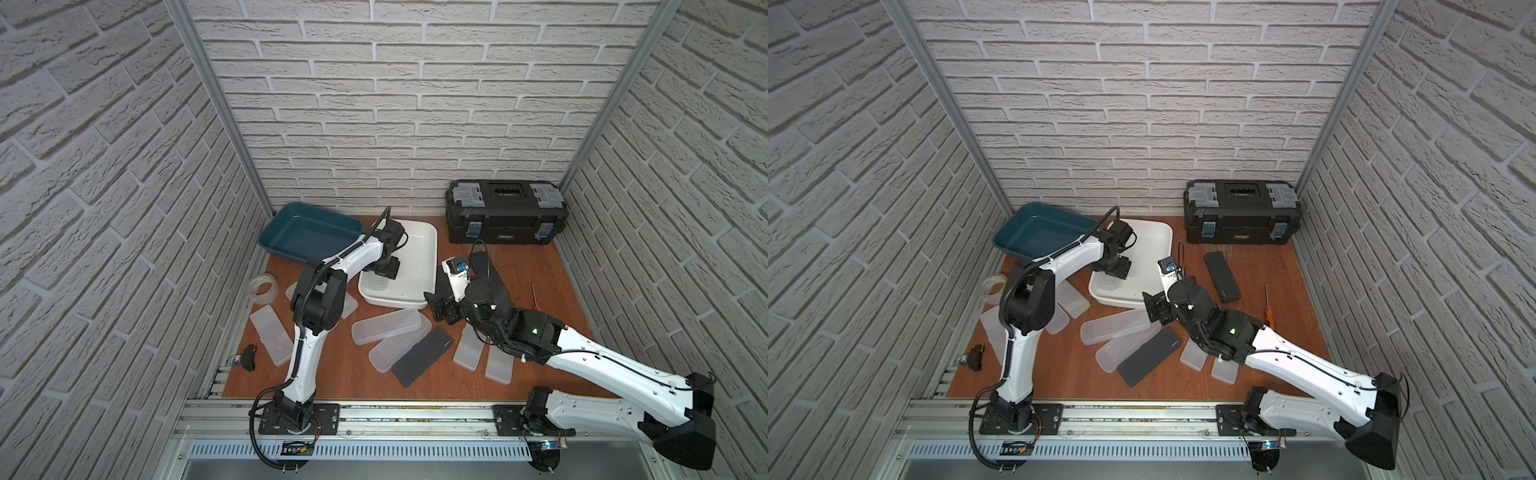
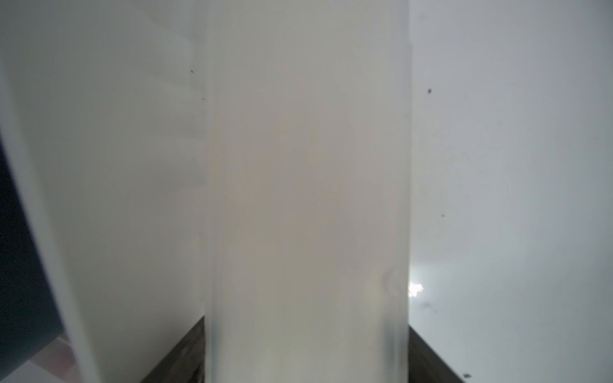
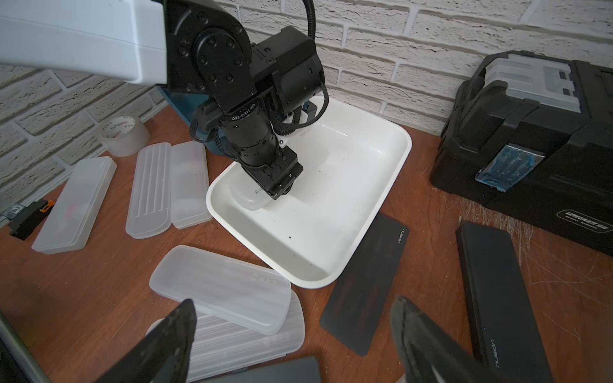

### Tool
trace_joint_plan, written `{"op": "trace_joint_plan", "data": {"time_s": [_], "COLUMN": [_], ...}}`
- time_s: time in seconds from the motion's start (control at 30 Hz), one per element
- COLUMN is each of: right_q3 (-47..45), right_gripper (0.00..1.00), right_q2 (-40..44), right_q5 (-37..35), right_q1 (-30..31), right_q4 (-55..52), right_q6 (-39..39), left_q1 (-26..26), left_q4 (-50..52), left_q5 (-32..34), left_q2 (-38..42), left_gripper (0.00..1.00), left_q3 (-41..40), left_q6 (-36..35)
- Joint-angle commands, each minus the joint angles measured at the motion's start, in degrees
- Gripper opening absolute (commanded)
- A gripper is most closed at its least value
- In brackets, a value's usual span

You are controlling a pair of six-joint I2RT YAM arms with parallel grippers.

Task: Place the pencil cases by color into the storage box
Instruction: Place the pencil case at the storage box.

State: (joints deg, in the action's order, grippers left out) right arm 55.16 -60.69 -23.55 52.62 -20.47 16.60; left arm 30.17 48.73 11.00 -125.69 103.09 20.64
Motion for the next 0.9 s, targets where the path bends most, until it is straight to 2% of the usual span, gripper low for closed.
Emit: {"op": "trace_joint_plan", "data": {"time_s": [0.0, 0.33, 0.47, 0.7, 0.87], "right_q3": [-1.2, -1.7, -1.4, -0.4, 1.4], "right_gripper": [0.92, 0.92, 0.92, 0.92, 0.92], "right_q2": [0.1, -0.5, -0.3, -0.4, -0.1], "right_q5": [-0.8, -1.3, -1.7, -2.1, -1.8], "right_q1": [0.1, 0.6, 0.8, 0.9, 0.9], "right_q4": [0.0, -0.5, -0.8, -1.7, -1.7], "right_q6": [1.6, 2.0, 1.9, 2.0, -0.1], "left_q1": [0.0, -0.4, -0.7, -0.7, -0.7], "left_q4": [-1.2, -1.9, -2.8, -3.3, 1.0], "left_q5": [1.5, 4.5, 4.4, 1.9, -1.5], "left_q2": [-1.4, -5.8, -6.4, -4.6, -0.3], "left_gripper": [0.68, 0.69, 0.73, 0.90, 0.96], "left_q3": [2.4, 4.8, 4.2, 5.7, 12.4], "left_q6": [0.9, 6.5, 7.4, 7.1, 4.3]}}
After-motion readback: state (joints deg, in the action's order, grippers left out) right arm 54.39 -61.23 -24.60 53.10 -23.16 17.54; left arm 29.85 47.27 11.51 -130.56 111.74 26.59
